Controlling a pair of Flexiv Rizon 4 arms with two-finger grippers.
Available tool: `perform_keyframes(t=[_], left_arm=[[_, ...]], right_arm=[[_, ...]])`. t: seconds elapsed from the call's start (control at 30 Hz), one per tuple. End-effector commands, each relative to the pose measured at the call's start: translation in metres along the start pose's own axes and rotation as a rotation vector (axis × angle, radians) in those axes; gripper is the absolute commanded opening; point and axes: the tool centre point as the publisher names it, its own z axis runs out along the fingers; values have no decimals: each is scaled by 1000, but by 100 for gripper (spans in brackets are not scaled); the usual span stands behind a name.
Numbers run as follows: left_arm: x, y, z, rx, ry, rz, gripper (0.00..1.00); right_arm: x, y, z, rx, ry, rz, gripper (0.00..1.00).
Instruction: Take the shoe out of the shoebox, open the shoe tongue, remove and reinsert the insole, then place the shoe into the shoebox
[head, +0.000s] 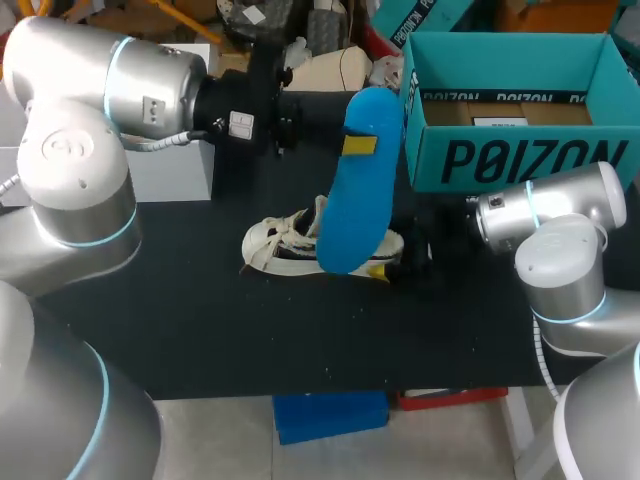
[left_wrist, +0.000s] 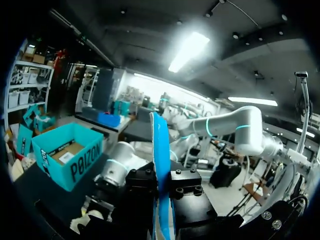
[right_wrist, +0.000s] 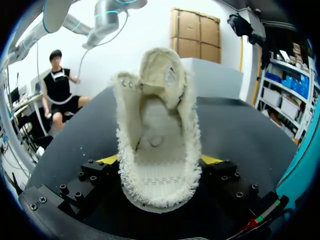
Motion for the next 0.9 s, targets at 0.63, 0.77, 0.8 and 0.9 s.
perform_keyframes(t=[0.63, 0.77, 0.8, 0.9], left_arm=[[48, -40, -14, 289, 93, -206, 0], [62, -51, -18, 238, 94, -211, 0], [65, -54, -19, 242, 92, -220, 0], [75, -65, -20, 229, 82, -211, 0]], right_arm=[[1, -2, 4, 2, -1, 1, 0], [1, -2, 4, 2, -1, 1, 0], [1, -2, 4, 2, -1, 1, 0], [1, -2, 4, 2, -1, 1, 0]])
